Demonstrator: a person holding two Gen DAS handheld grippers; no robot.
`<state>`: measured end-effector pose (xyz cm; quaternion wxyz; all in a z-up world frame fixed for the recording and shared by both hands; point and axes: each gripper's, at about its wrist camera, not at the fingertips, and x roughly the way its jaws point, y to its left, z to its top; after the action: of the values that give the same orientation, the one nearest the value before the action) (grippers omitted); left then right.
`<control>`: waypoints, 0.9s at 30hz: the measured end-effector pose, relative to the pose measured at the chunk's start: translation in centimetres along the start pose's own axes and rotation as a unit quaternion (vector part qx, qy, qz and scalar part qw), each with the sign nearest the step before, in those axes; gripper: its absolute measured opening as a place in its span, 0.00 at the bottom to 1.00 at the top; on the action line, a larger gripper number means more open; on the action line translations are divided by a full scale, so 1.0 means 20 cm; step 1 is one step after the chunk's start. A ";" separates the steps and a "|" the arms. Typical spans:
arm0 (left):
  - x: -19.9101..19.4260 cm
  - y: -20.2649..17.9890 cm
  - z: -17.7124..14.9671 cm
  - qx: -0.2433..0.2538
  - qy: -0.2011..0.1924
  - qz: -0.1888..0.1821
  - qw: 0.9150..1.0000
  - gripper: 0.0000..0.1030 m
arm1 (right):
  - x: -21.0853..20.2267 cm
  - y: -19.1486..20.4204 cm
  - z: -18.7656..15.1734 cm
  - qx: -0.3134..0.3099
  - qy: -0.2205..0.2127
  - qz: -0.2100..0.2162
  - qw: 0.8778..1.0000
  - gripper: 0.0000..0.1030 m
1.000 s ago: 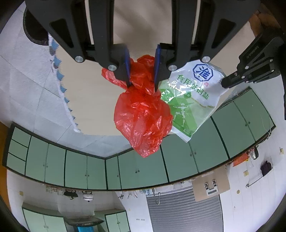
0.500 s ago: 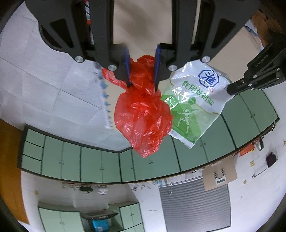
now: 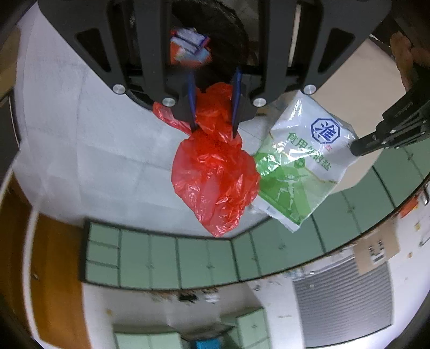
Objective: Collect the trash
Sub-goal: 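Carry the green-and-white bag and red bag over the black bin and release both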
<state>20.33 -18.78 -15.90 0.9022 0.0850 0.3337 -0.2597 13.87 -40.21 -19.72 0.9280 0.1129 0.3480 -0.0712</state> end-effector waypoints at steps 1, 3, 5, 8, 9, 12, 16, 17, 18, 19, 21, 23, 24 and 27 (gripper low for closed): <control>0.04 -0.05 -0.01 0.008 0.008 -0.006 1.000 0.01 | 0.01 -0.05 -0.02 0.007 0.004 -0.004 1.000 0.19; 0.11 -0.12 -0.02 0.020 0.021 -0.014 0.999 0.01 | 0.04 -0.12 -0.08 0.020 0.020 -0.006 1.000 0.19; 0.18 -0.21 -0.05 0.037 0.041 -0.020 0.998 0.01 | 0.07 -0.18 -0.14 0.027 0.032 -0.010 0.999 0.19; 0.28 -0.32 -0.10 0.059 0.070 -0.021 0.996 0.01 | 0.14 -0.25 -0.21 0.044 0.050 -0.011 0.998 0.19; 0.30 -0.35 -0.11 0.064 0.076 -0.021 0.995 0.01 | 0.17 -0.26 -0.23 0.050 0.057 -0.009 0.997 0.19; 0.40 -0.43 -0.15 0.085 0.101 -0.020 0.991 0.01 | 0.23 -0.31 -0.29 0.061 0.078 -0.003 0.995 0.19; 0.50 -0.50 -0.18 0.096 0.129 -0.015 0.987 0.02 | 0.33 -0.36 -0.33 0.075 0.108 -0.006 0.991 0.25; 0.53 -0.51 -0.19 0.097 0.136 -0.013 0.986 0.02 | 0.35 -0.37 -0.34 0.081 0.114 -0.009 0.990 0.31; 0.54 -0.52 -0.20 0.098 0.141 -0.014 0.985 0.02 | 0.37 -0.38 -0.34 0.087 0.120 -0.012 0.989 0.36; 0.57 -0.54 -0.22 0.098 0.148 -0.016 0.984 0.03 | 0.37 -0.40 -0.35 0.091 0.123 -0.014 0.988 0.43; 0.61 -0.55 -0.24 0.100 0.157 -0.018 0.982 0.06 | 0.38 -0.42 -0.36 0.097 0.129 -0.013 0.987 0.44; 0.65 -0.56 -0.23 0.100 0.159 -0.018 0.982 0.08 | 0.38 -0.42 -0.36 0.098 0.127 -0.014 0.987 0.44; 0.65 -0.56 -0.23 0.101 0.160 -0.017 0.982 0.08 | 0.37 -0.42 -0.36 0.097 0.126 -0.014 0.987 0.44; 0.66 -0.59 -0.24 0.102 0.161 -0.018 0.982 0.15 | 0.38 -0.43 -0.36 0.102 0.123 -0.014 0.987 0.44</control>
<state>19.95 -32.66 -27.91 0.8186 0.2109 0.4475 -0.2917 13.18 -47.03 -31.33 0.8607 0.2101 0.4517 -0.1052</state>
